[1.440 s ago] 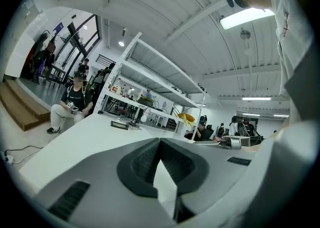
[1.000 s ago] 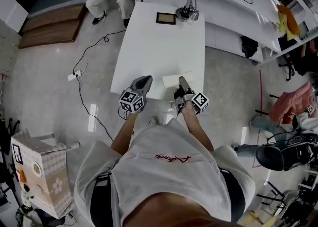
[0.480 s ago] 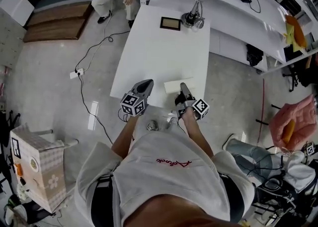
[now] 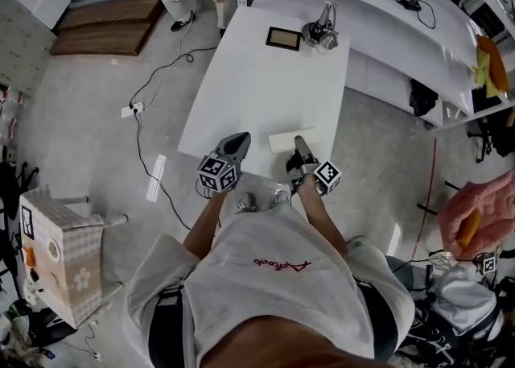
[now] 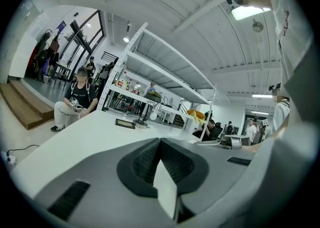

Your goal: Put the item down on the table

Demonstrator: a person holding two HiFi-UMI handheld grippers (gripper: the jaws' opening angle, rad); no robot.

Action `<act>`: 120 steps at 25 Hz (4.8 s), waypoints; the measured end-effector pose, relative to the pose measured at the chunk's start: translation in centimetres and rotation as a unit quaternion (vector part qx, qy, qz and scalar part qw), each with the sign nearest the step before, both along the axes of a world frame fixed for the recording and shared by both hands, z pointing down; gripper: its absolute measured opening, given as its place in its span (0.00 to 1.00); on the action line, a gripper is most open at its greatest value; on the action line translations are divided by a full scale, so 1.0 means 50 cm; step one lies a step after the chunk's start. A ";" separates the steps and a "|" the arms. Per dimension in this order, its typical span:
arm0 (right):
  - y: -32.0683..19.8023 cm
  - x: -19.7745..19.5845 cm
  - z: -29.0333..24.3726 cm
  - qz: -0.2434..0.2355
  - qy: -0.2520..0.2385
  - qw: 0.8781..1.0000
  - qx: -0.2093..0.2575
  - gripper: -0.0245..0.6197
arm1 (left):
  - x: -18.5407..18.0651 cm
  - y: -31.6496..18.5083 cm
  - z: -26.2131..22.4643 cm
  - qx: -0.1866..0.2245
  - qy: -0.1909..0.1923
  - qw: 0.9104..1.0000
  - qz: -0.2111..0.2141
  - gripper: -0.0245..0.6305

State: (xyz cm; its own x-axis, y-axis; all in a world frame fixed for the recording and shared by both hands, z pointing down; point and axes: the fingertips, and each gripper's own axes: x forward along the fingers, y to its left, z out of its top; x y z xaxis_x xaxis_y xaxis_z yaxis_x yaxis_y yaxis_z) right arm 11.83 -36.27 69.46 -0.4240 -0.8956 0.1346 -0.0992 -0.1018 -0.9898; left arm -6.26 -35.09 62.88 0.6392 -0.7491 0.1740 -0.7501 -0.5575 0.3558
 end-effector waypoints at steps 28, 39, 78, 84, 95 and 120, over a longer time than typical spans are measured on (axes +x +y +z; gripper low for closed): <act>0.117 0.002 0.151 -0.001 0.000 0.994 -0.108 0.35 | 0.025 0.064 0.101 -0.067 0.012 0.998 -0.018 0.07; 0.044 -0.023 0.175 0.001 0.016 0.992 -0.125 0.35 | 0.008 0.096 0.102 -0.073 0.017 0.996 -0.040 0.07; 0.040 -0.097 0.182 -0.368 0.393 0.842 -0.037 0.45 | 0.047 0.084 0.052 -0.044 0.018 0.999 -0.012 0.07; 0.036 -0.083 0.195 -0.367 0.451 0.813 -0.028 0.35 | 0.047 0.070 0.042 -0.035 0.016 0.999 -0.012 0.07; 0.089 -0.053 0.172 -0.345 0.536 0.770 0.041 0.04 | 0.044 0.053 0.011 -0.011 0.011 1.000 -0.017 0.07; 0.051 -0.159 -0.131 -0.163 0.574 0.774 0.213 0.04 | 0.001 0.067 -0.064 0.049 -0.002 0.998 0.046 0.07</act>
State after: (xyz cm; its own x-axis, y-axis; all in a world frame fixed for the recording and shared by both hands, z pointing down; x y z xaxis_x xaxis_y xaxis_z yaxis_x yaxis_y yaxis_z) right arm 3.89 -33.71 62.90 -0.4571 -0.8327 0.3126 -0.8894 0.4255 -0.1671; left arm -6.21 -31.72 59.71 0.7049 -0.7013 0.1063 -0.6961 -0.6552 0.2934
